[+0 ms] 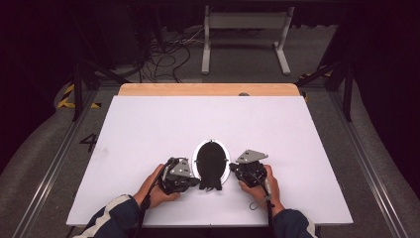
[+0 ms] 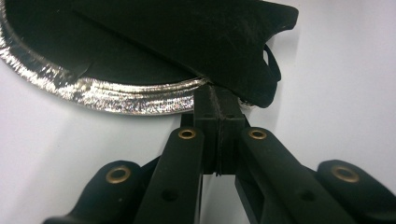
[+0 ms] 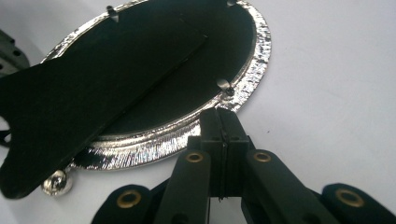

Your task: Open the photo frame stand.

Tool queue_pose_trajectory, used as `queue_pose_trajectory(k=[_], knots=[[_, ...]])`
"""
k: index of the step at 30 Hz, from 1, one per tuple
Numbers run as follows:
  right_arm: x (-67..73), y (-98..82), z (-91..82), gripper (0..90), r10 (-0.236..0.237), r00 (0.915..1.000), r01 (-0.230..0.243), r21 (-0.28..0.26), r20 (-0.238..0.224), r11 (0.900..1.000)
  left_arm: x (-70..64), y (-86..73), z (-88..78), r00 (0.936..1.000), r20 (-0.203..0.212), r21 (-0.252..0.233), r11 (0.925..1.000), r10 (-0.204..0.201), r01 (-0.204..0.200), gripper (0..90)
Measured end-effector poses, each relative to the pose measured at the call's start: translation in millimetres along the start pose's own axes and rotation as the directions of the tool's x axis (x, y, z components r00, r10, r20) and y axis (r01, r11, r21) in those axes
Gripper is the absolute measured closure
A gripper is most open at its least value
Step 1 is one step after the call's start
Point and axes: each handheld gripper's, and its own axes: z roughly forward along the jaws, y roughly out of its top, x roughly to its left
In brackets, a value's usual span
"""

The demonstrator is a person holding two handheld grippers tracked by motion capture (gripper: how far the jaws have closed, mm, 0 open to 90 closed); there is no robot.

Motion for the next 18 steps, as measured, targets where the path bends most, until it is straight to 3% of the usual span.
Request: queue_pose_trajectory(k=[5,9,14,17,18], knots=[[4.6,0.4,-0.8,90.0,-0.025,0.9995,0.024,0.008,0.021,1.000,-1.8,1.1,-0.4,0.9992,-0.016,0.014,0.9993,0.036,-0.035,89.5],[11.0,-4.2,-8.5,90.0,-0.048,0.9987,0.048,0.018,-0.017,0.999,-2.2,0.7,-2.1,0.9973,-0.049,0.025,0.9982,0.055,-0.054,88.0],[18.5,-9.7,-12.6,90.0,-0.050,0.9980,0.051,0.003,-0.038,0.999,2.4,-0.3,-2.1,0.9990,-0.031,0.018,0.9993,0.033,-0.033,87.7],[20.9,-8.8,-12.1,90.0,-0.064,0.9973,0.064,0.004,-0.037,0.998,1.7,0.9,-2.0,0.9960,-0.071,0.025,0.9983,0.054,-0.052,90.0],[20.4,-8.9,-12.2,90.0,-0.062,0.9972,0.062,0.003,-0.042,0.998,2.3,0.2,-1.9,0.9960,-0.081,0.019,0.9991,0.038,-0.037,89.9]])
